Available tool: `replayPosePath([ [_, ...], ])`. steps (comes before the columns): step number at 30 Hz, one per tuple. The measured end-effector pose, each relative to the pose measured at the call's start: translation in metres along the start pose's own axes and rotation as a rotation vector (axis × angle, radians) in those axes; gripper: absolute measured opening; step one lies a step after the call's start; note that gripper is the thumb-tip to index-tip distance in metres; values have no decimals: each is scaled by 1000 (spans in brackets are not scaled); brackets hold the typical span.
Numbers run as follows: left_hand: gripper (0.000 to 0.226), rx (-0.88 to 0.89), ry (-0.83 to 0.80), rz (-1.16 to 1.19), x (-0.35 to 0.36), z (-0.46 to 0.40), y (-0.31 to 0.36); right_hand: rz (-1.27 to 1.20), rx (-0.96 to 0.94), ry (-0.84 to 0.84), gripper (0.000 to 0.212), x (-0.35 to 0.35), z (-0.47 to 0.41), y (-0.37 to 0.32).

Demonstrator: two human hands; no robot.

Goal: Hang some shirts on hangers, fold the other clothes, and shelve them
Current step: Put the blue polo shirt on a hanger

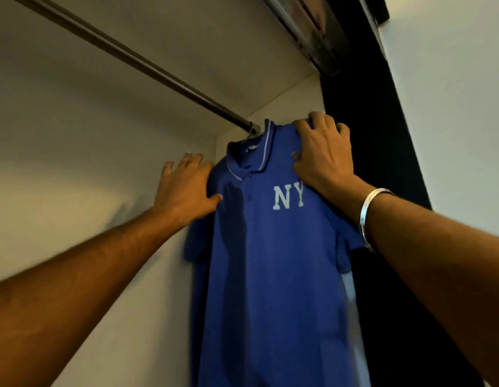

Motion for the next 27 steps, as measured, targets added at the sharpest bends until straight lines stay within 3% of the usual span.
replayPosePath([
  [4, 80, -4, -61, 258, 22, 87, 23, -103, 21, -82, 67, -30, 79, 4],
  [8, 74, -39, -172, 616, 30, 191, 50, -409, 261, -270, 65, -73, 187, 5],
  [13, 54, -116, -279, 978, 10, 323, 107, -324, 474, -378, 68, -163, 336, 8],
  [18, 43, 25, -473, 1265, -74, 448, 216, -163, 723, -395, 67, -326, 471, 18],
  [24, 27, 412, -697, 1609, -249, 617, 345, 145, 996, -261, 66, -589, 600, 6],
  [27, 24, 613, -861, 1782, -348, 709, 377, 344, 1129, -224, 64, -726, 663, -12],
])
Point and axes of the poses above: each hand's wrist, its own z-axis away from the middle knuckle, its own x-axis out of the palm, y = z × x, the point moved 4 cm from there along -z, towards the middle knuckle, and after that the axes turned 1 degree about -z, right-handed, at the moved point
